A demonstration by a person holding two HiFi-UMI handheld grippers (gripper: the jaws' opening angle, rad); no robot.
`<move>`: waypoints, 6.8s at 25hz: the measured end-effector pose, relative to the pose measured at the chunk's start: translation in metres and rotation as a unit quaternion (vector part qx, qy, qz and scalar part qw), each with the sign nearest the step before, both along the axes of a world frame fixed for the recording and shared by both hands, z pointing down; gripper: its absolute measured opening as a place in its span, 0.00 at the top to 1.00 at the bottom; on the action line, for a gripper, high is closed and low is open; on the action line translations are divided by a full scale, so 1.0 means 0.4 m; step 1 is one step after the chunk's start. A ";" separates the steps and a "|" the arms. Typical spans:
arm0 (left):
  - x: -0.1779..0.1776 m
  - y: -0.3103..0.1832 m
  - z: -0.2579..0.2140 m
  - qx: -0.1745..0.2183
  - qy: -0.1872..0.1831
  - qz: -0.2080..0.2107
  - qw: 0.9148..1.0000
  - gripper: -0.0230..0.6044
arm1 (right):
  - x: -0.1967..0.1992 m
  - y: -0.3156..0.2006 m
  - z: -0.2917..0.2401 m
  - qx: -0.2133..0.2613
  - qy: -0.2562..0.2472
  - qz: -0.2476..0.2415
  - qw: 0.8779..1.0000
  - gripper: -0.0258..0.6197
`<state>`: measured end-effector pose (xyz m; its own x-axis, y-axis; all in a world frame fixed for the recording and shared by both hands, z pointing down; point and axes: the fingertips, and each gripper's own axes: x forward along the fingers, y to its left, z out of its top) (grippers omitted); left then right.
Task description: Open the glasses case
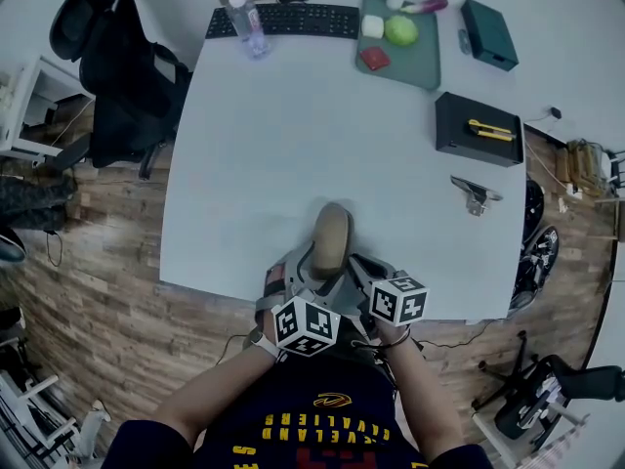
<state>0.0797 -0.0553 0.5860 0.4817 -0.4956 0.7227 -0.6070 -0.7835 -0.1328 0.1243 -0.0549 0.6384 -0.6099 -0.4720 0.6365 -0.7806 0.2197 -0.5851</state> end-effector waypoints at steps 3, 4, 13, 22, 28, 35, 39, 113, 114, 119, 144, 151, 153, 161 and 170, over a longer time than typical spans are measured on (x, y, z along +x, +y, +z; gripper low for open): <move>-0.014 -0.003 -0.014 0.003 0.006 -0.006 1.000 0.40 | -0.001 -0.001 -0.003 0.000 0.003 0.001 1.000 0.89; -0.019 -0.004 -0.017 0.003 0.008 -0.008 1.000 0.40 | -0.001 -0.001 -0.003 0.000 0.004 0.001 1.000 0.89; -0.065 -0.009 -0.037 0.004 0.021 -0.025 0.999 0.41 | -0.001 -0.003 -0.004 0.001 0.019 0.006 1.000 0.90; -0.105 -0.016 -0.046 0.003 0.033 -0.039 0.999 0.41 | -0.004 -0.003 -0.006 0.003 0.030 0.014 0.999 0.90; -0.141 -0.025 -0.049 0.002 0.036 -0.049 0.998 0.41 | -0.003 -0.005 -0.006 0.003 0.034 0.017 0.999 0.90; -0.182 -0.029 -0.051 0.000 0.034 -0.062 0.997 0.41 | -0.003 -0.002 -0.006 0.003 0.035 0.022 0.999 0.90; -0.216 -0.034 -0.042 -0.004 0.030 -0.078 0.996 0.41 | -0.002 -0.002 -0.005 0.003 0.037 0.022 0.999 0.90; -0.313 -0.086 0.050 -0.020 -0.010 -0.114 0.993 0.45 | 0.001 -0.015 -0.044 0.023 0.026 0.041 0.999 0.90; -0.313 -0.084 0.046 -0.020 -0.007 -0.114 0.993 0.45 | 0.000 -0.019 -0.052 0.028 0.026 0.043 0.998 0.90; -0.308 -0.072 -0.001 -0.014 0.013 -0.114 0.993 0.45 | 0.000 -0.033 -0.101 0.049 0.019 0.054 0.997 0.90; -0.095 -0.040 -0.550 0.060 0.305 0.002 0.950 0.94 | -0.041 -0.046 -0.710 0.357 0.041 0.039 0.933 0.92; -0.089 -0.049 -0.583 0.067 0.319 0.005 0.946 0.94 | -0.074 -0.030 -0.786 0.397 0.064 0.016 0.915 0.92; -0.088 -0.050 -0.584 0.065 0.320 0.005 0.945 0.94 | -0.079 -0.031 -0.790 0.403 0.071 0.013 0.912 0.92; -0.095 -0.061 -0.609 0.078 0.328 0.003 0.941 0.94 | -0.094 -0.033 -0.802 0.410 0.075 0.009 0.909 0.92; -0.113 -0.065 -0.620 0.080 0.330 0.005 0.941 0.94 | -0.113 -0.035 -0.810 0.408 0.077 0.009 0.910 0.93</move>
